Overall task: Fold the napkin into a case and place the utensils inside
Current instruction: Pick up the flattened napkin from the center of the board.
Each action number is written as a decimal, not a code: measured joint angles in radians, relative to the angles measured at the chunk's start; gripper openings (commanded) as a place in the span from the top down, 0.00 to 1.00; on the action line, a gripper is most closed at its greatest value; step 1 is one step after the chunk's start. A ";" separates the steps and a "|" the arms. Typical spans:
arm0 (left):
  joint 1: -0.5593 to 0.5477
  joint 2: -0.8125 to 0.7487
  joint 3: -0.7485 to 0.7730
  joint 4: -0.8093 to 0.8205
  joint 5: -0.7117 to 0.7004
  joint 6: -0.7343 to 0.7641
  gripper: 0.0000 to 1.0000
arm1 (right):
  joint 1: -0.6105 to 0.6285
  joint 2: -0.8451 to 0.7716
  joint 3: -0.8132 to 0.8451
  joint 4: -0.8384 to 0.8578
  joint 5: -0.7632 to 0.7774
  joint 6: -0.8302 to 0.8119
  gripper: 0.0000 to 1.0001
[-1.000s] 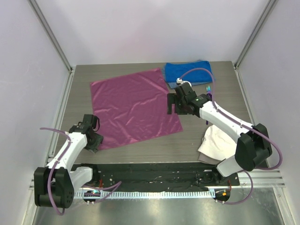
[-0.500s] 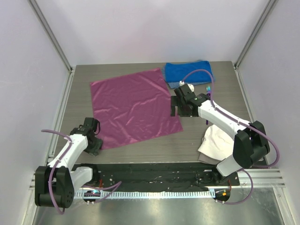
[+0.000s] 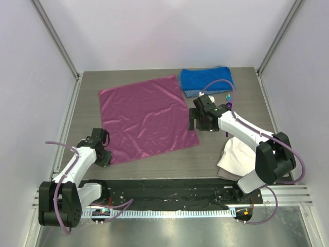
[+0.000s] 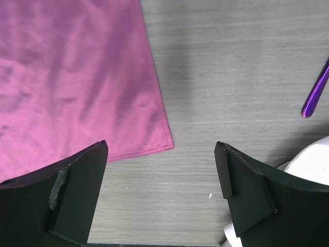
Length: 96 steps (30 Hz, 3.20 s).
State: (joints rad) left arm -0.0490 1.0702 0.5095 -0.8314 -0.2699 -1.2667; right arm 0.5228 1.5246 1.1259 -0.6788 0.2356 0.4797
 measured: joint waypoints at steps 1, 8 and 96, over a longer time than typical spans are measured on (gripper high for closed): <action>0.000 -0.005 -0.002 0.012 0.001 0.007 0.99 | -0.011 0.000 -0.012 0.001 -0.016 0.004 0.11; 0.002 -0.063 -0.037 0.066 0.024 0.024 1.00 | -0.050 0.001 -0.064 -0.027 -0.004 0.102 0.53; 0.004 -0.159 -0.072 0.029 0.029 0.048 0.61 | -0.005 0.066 -0.246 0.195 -0.036 0.342 0.99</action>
State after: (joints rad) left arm -0.0452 0.9112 0.4377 -0.8024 -0.2405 -1.2190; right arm 0.5182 1.5906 0.8799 -0.4839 0.1993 0.8219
